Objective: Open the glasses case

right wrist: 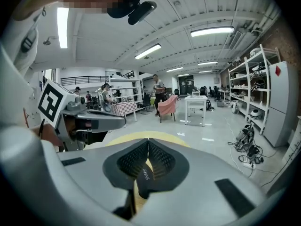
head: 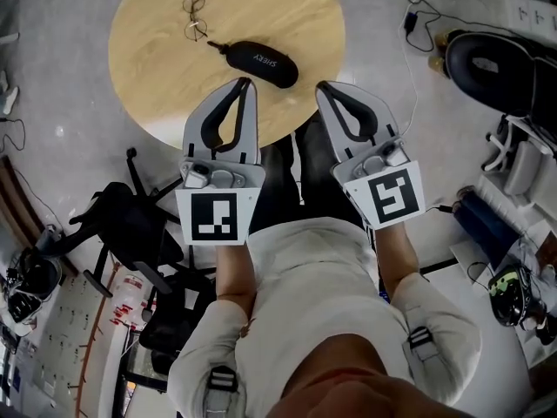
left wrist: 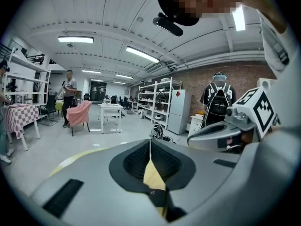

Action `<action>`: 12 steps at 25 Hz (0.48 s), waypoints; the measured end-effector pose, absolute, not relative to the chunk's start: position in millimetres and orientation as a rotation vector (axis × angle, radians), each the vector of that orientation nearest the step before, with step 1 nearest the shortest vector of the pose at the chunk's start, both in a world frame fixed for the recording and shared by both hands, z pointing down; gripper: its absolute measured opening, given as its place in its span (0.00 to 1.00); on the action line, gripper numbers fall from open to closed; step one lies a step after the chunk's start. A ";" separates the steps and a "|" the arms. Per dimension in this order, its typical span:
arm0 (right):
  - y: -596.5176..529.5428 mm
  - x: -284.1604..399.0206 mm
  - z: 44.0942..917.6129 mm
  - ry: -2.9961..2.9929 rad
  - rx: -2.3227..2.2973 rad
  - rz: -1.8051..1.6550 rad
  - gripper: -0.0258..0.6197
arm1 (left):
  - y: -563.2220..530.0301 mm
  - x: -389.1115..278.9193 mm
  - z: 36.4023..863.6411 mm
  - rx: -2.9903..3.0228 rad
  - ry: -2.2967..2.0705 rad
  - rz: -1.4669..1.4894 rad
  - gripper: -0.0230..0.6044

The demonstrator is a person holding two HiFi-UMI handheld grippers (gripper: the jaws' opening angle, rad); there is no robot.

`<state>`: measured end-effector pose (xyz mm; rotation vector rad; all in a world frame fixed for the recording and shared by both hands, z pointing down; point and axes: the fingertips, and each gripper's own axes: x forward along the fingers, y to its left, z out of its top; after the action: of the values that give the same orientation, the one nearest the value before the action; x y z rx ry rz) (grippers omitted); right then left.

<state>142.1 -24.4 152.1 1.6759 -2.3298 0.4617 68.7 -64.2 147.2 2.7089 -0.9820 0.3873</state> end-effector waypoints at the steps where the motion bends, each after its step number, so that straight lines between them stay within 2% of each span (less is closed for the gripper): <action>1: -25.1 141.2 158.1 -2.327 1.670 0.469 0.07 | -65.4 68.3 153.7 2.702 -0.984 0.395 0.07; 12: -28.7 143.6 243.7 -2.271 1.607 0.587 0.07 | -72.1 71.9 234.4 2.632 -0.977 0.486 0.07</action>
<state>143.6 -28.7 243.7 1.6067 -2.2713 0.5872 71.9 -72.1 234.4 2.6321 -0.9773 0.4861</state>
